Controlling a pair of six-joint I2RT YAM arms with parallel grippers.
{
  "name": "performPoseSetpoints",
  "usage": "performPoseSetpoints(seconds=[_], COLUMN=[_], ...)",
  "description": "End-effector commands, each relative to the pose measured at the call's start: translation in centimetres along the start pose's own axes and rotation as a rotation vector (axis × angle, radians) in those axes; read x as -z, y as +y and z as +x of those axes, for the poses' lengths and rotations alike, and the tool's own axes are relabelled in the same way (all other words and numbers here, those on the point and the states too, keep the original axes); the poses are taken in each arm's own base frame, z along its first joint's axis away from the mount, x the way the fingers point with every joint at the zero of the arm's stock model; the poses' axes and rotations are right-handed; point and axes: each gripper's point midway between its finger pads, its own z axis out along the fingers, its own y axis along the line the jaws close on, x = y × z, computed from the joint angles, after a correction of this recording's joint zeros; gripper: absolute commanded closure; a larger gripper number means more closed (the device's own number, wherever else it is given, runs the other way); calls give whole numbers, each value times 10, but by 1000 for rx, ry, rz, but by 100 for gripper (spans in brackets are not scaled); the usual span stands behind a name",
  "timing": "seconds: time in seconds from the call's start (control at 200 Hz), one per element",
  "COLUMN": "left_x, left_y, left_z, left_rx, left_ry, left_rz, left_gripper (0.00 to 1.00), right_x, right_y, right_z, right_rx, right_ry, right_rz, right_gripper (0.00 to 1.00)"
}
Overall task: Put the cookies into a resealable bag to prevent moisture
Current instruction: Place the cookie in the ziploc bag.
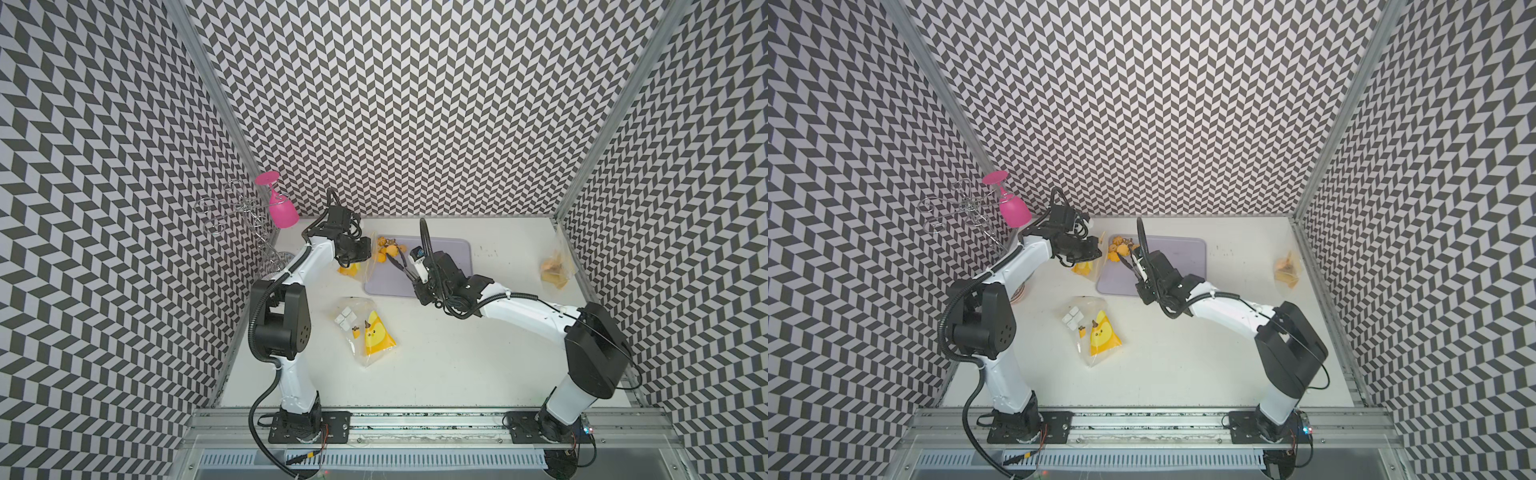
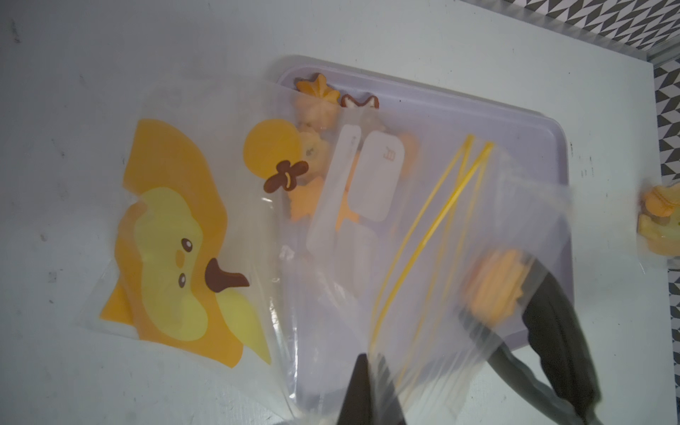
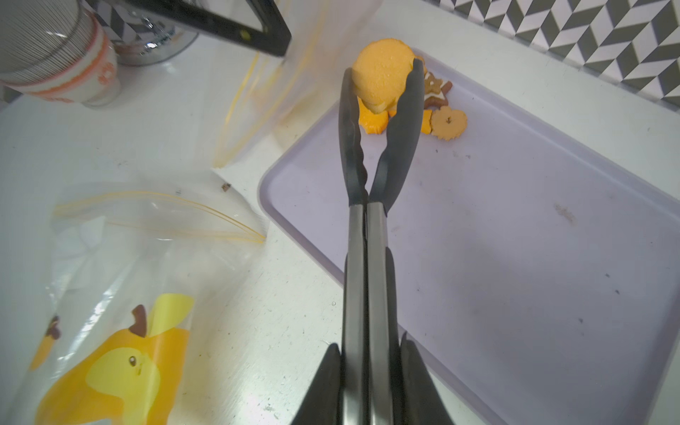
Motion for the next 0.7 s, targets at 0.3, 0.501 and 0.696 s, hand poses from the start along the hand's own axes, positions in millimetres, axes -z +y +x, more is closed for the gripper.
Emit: performPoseSetpoints(seconds=[0.3,0.501,0.696], left_x=[-12,-10,-9], left_y=[-9,-10,-9], left_z=[9,9,8], left_rx=[-33,-36,-37], left_ry=[51,47,44], left_rz=[24,23,18], left_gripper=[100,100,100], right_x=[21,-1,-18], right_y=[24,23,9], right_z=[-53,-49,-29], right_rx=[68,88,98], right_ry=[-157,-106,-35], right_rz=[-47,-13,92], right_gripper=[82,82,83])
